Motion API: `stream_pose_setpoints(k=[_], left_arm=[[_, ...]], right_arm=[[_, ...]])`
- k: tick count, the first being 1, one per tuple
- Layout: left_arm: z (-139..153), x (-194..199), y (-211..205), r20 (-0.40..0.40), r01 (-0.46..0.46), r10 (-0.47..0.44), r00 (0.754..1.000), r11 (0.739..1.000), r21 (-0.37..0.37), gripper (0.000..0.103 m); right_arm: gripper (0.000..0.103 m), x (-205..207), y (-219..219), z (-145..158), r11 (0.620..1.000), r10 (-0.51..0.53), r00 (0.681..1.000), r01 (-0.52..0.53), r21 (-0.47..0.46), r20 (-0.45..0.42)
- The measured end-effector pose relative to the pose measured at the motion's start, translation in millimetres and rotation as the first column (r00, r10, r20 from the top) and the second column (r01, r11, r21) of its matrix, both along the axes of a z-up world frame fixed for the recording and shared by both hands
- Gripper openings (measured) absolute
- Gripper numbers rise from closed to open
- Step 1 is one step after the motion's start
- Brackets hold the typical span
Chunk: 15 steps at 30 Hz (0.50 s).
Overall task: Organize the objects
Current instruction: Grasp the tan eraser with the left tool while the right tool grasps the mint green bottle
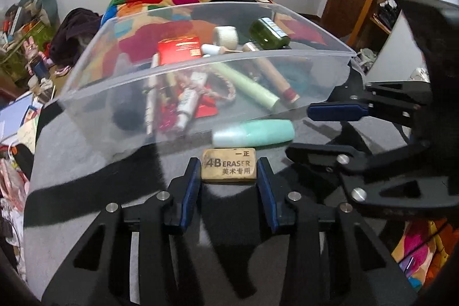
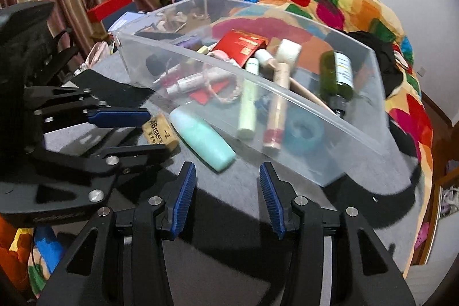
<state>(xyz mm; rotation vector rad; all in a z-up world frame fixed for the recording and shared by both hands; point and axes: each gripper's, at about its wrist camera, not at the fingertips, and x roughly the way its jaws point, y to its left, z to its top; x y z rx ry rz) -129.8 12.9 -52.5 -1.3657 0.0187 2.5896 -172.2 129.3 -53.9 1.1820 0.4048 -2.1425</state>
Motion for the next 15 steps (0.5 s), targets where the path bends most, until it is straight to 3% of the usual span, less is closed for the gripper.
stream_pose_setpoints(k=[7,10,15], left_arm=[[0.8,19.2,-25.2,-0.011,-0.046,0.047,0.999,0.997,0.053,0.039],[1.7,23.3,-27.4,-0.016,-0.047,0.048,0.999,0.998,0.049,0.039],[3.0,27.3,-25.5,-0.024,-0.028,0.028,0.999,0.999,0.026,0.04]], right_arm=[[0.042,-4.1,-20.8,-7.8,0.999,0.045,0.999,-0.045,0.015,0.022],[0.027,1.8,-22.2,-7.0,0.997,0.07,0.997,-0.071,0.007,0.033],[0.027,18.9,-18.3,-0.7,0.992,0.127,0.991,-0.127,-0.002,0.04]])
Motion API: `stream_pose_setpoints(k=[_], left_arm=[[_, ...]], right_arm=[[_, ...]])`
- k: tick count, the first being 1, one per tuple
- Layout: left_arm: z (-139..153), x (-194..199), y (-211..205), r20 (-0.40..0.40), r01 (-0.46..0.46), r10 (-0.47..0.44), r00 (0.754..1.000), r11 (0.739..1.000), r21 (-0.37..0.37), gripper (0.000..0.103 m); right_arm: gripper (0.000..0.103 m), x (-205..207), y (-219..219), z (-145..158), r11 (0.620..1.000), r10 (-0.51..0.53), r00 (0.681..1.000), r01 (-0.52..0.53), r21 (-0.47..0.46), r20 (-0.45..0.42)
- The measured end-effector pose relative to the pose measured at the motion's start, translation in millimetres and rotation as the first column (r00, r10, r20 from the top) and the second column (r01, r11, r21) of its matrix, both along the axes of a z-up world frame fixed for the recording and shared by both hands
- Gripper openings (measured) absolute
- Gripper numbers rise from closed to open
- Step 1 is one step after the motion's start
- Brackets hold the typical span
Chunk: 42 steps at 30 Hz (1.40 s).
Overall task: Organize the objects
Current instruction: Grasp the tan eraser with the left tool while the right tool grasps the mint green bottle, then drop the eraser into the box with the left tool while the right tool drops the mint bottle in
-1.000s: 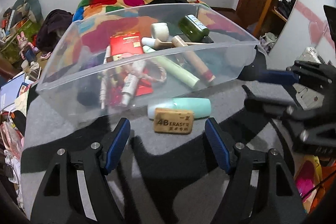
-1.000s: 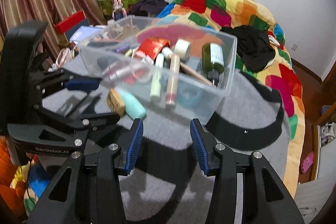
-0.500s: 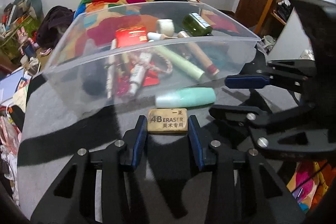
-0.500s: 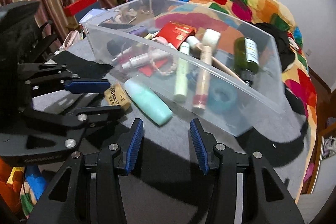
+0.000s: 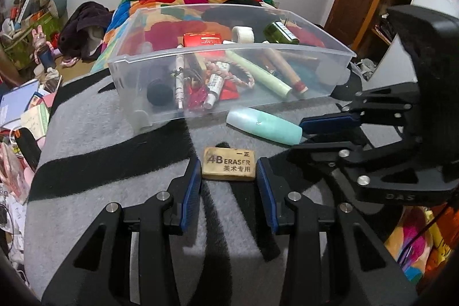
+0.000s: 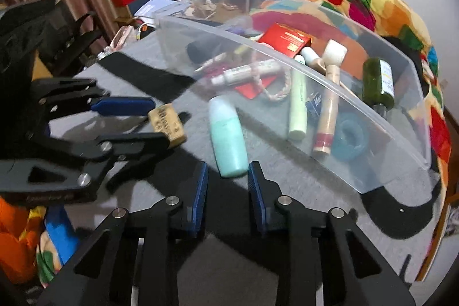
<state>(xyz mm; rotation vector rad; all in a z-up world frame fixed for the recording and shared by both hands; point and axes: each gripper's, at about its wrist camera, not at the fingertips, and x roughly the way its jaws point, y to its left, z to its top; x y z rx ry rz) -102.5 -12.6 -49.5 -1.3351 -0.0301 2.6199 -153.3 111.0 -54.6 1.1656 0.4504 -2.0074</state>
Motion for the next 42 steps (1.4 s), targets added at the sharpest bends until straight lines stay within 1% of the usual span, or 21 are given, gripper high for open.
stream_pose_setpoints(k=[2,4,5,9,11,12,13,16,20,25,32,37,42], left_arm=[[-1.2,0.3,1.5,0.004,0.005,-0.005,1.0,1.0,-0.013,0.04],[-3.0,-0.1,2.7,0.009,0.005,-0.005,1.0,1.0,-0.02,0.043],[-3.6,-0.1,3.0,0.009,0.002,-0.002,1.0,1.0,-0.025,0.046],[-7.8,-2.6,2.7,0.01,-0.015,0.016,1.0,1.0,-0.027,0.047],[-9.5,-3.3,2.7,0.003,-0.029,0.03,1.0,0.999,-0.019,0.046],[-9.6,-2.9,4.2,-0.007,-0.035,0.035,0.999,0.999,-0.024,0.043],[-9.5,-2.3,4.9,-0.013,-0.037,0.036,0.999,0.999,-0.026,0.039],[-9.9,0.9,7.2,-0.03,-0.049,0.048,0.998,0.998,-0.033,0.039],[-6.0,4.7,6.5,-0.037,-0.055,0.055,0.998,0.998,-0.008,0.039],[15.2,9.8,4.4,-0.089,-0.067,0.067,0.994,0.998,0.011,0.039],[55.3,8.5,0.6,-0.188,-0.085,0.093,0.978,0.995,0.047,0.039],[71.6,-7.2,-1.6,-0.223,-0.107,0.117,0.968,0.993,0.055,0.039],[75.8,-30.5,-4.2,-0.219,-0.128,0.139,0.966,0.99,0.066,0.039]], right_arm=[[0.03,3.0,-1.8,3.0,1.0,0.006,1.0,-0.005,0.011,-0.022],[0.04,1.9,-7.2,4.6,1.0,0.002,0.999,-0.001,0.018,-0.038],[0.04,0.8,-10.3,4.3,1.0,-0.001,0.999,0.002,0.023,-0.049],[0.04,-7.7,-23.5,-2.8,0.999,-0.019,0.997,0.022,0.048,-0.069],[0.037,-12.1,-24.3,-5.9,0.998,-0.041,0.997,0.043,0.038,-0.06],[0.026,-12.9,-22.8,-5.6,0.998,-0.052,0.997,0.053,0.027,-0.055],[0.025,-12.6,-21.9,-5.3,0.999,-0.05,0.998,0.051,0.02,-0.047],[0.022,-5.8,-15.8,-4.2,0.998,-0.063,0.997,0.064,0.01,-0.052],[0.022,6.7,-3.9,-0.9,0.997,-0.082,0.994,0.083,0.001,-0.071],[0.022,16.5,16.6,15.3,0.991,-0.125,0.989,0.119,-0.065,-0.082],[0.022,15.3,33.0,53.5,0.97,-0.197,0.971,0.173,-0.173,-0.133],[0.022,4.6,38.0,69.9,0.946,-0.272,0.95,0.234,-0.222,-0.154],[0.022,-12.9,38.4,73.2,0.922,-0.341,0.929,0.301,-0.244,-0.143]])
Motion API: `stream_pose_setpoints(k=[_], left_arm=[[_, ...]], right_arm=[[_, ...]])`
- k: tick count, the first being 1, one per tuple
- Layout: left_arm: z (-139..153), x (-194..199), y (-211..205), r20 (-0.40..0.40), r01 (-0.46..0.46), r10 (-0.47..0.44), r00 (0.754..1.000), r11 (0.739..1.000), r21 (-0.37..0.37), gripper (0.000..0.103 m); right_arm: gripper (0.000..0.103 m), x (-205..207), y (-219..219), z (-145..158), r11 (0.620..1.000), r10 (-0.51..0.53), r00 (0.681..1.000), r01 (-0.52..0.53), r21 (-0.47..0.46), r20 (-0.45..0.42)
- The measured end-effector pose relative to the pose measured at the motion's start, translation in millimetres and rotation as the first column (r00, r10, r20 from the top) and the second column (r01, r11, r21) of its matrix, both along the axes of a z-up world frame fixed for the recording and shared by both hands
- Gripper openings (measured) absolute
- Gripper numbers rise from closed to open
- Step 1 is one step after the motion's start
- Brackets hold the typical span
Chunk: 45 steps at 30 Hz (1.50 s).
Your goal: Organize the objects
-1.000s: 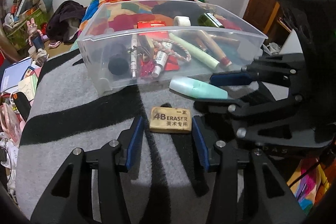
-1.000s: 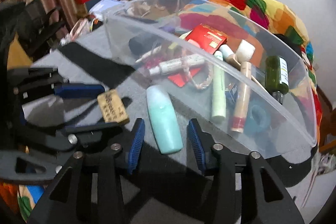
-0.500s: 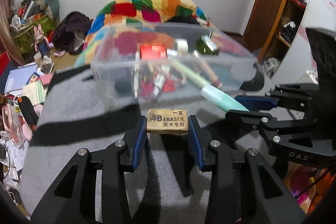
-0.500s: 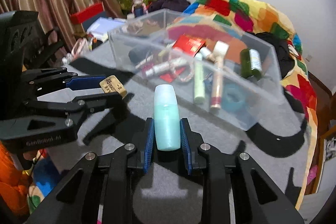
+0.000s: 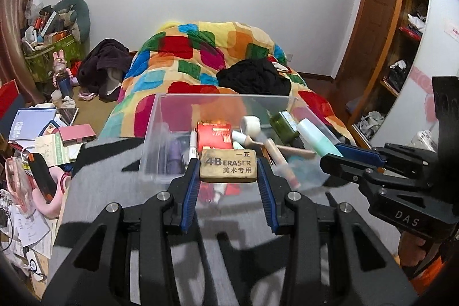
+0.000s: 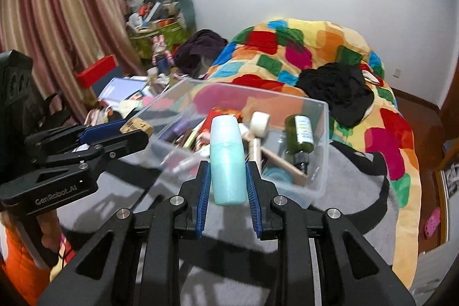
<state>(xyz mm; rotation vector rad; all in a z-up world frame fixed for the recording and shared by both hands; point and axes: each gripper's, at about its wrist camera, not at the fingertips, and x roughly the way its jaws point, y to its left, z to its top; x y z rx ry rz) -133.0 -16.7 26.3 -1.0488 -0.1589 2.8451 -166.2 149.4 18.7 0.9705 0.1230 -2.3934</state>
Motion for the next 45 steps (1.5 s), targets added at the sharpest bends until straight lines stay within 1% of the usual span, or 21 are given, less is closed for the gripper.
stream_pose_setpoints(k=[4,9,14,17,21,25,28,29,30,31,35,38,40,42,45], left_arm=[[-6.0,-21.0,-0.2,0.028,-0.013,0.013,1.0,1.0,-0.004,0.039],[-20.2,-43.3,-5.7,0.085,-0.018,0.014,0.996,0.999,0.04,0.039],[-30.7,-50.8,-8.6,0.119,-0.023,0.015,0.993,0.997,0.068,0.039],[-28.7,-46.8,-9.3,0.107,-0.016,0.008,0.994,0.997,0.071,0.039],[-20.5,-39.8,-7.9,0.081,-0.004,-0.001,0.997,0.998,0.055,0.039],[-10.4,-27.0,-4.0,0.043,0.005,-0.006,0.999,1.0,0.029,0.04],[-4.0,-17.4,-2.8,0.012,0.003,-0.003,1.0,1.0,0.014,0.049],[-1.7,-13.6,-2.2,0.001,0.001,-0.002,1.0,1.0,0.011,0.054],[0.3,-9.2,-1.7,-0.012,0.0,0.0,1.0,1.0,0.006,0.058],[1.5,-6.9,-1.6,-0.019,-0.001,0.001,1.0,1.0,0.003,0.059],[6.3,4.4,0.7,-0.047,0.0,-0.001,0.999,1.0,-0.027,0.066],[7.3,12.0,0.9,-0.061,-0.002,0.0,0.998,1.0,-0.03,0.075],[6.5,17.4,1.1,-0.071,-0.003,0.0,0.997,0.999,-0.034,0.08],[5.1,22.3,2.0,-0.079,-0.008,0.004,0.997,0.999,-0.038,0.086],[2.6,27.9,1.9,-0.083,-0.014,0.011,0.996,0.999,-0.03,0.091]], right_arm=[[0.022,-20.0,-3.0,-4.5,0.999,-0.045,0.999,0.045,0.0,0.022],[0.022,-42.0,-10.1,-16.6,0.997,-0.073,0.995,0.072,0.018,0.061],[0.023,-51.3,-19.4,-28.2,0.998,-0.057,0.993,0.053,0.044,0.103],[0.024,-49.2,-19.7,-27.3,0.998,-0.053,0.994,0.048,0.046,0.094],[0.024,-46.6,-16.2,-23.4,0.999,-0.045,0.995,0.042,0.031,0.094],[0.024,-39.2,-10.8,-13.8,0.999,-0.038,0.996,0.037,0.011,0.075],[0.025,-29.7,-6.3,-5.0,0.999,-0.033,0.998,0.033,0.002,0.049],[0.026,-26.4,-4.8,-1.6,0.999,-0.033,0.999,0.033,0.0,0.035],[0.029,-22.0,-2.3,1.9,0.999,-0.034,0.999,0.034,-0.003,0.019],[0.034,-19.2,-0.7,4.9,0.999,-0.035,0.999,0.035,-0.008,0.008],[0.046,-5.2,8.4,14.0,0.998,-0.046,0.998,0.045,-0.034,-0.031],[0.055,3.1,16.1,17.1,0.997,-0.062,0.997,0.059,-0.055,-0.048],[0.064,7.8,19.6,17.6,0.996,-0.072,0.995,0.068,-0.057,-0.063],[0.07,12.1,21.8,16.8,0.995,-0.085,0.993,0.081,-0.054,-0.076],[0.072,16.8,26.3,13.6,0.993,-0.105,0.991,0.1,-0.062,-0.078]])
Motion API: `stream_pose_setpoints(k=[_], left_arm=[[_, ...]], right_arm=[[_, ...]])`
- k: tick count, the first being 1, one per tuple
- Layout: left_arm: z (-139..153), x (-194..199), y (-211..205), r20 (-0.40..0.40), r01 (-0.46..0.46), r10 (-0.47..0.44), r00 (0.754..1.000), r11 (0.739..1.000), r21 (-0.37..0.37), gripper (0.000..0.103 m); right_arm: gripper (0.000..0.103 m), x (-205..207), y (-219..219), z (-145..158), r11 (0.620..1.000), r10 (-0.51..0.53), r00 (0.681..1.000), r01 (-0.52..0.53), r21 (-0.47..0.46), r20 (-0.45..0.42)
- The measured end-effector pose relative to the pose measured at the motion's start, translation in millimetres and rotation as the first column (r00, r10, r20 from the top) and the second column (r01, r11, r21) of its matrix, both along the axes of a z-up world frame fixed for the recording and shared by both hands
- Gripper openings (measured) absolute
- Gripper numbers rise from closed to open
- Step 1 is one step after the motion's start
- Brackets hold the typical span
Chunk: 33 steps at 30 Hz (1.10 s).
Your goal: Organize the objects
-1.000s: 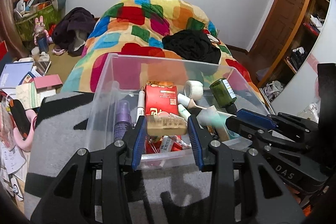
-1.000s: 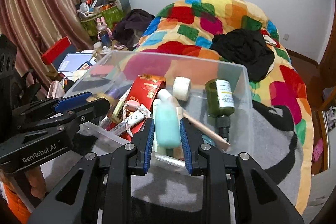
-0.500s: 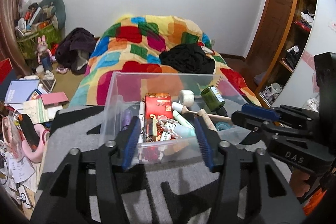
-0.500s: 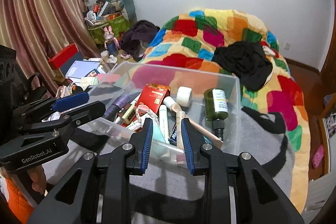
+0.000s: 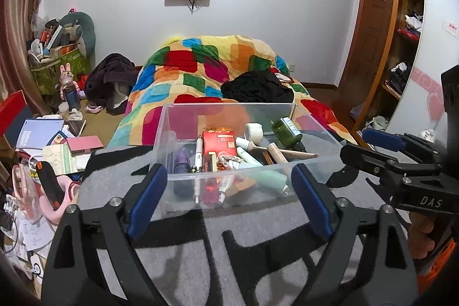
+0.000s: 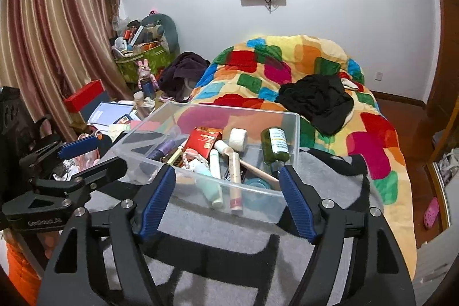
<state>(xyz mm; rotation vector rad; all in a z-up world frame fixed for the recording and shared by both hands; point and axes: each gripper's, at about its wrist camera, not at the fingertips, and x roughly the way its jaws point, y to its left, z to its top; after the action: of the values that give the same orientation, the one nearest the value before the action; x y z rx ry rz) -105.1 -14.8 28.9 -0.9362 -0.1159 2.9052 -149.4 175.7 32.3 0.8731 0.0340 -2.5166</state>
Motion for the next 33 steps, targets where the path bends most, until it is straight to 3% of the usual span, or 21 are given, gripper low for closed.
stream_pose_setpoints(k=[7,33], left_arm=[[-6.4,7.8,4.3,0.01,0.003,-0.002,1.0,1.0,-0.007,0.092],[-14.7,23.2,13.8,0.006,0.011,-0.011,1.0,1.0,0.0,0.097]], right_arm=[[0.082,8.7,7.6,-7.7,1.0,-0.01,1.0,0.01,-0.01,-0.008],[0.082,25.8,4.3,-13.4,1.0,0.012,1.0,-0.012,-0.01,-0.014]])
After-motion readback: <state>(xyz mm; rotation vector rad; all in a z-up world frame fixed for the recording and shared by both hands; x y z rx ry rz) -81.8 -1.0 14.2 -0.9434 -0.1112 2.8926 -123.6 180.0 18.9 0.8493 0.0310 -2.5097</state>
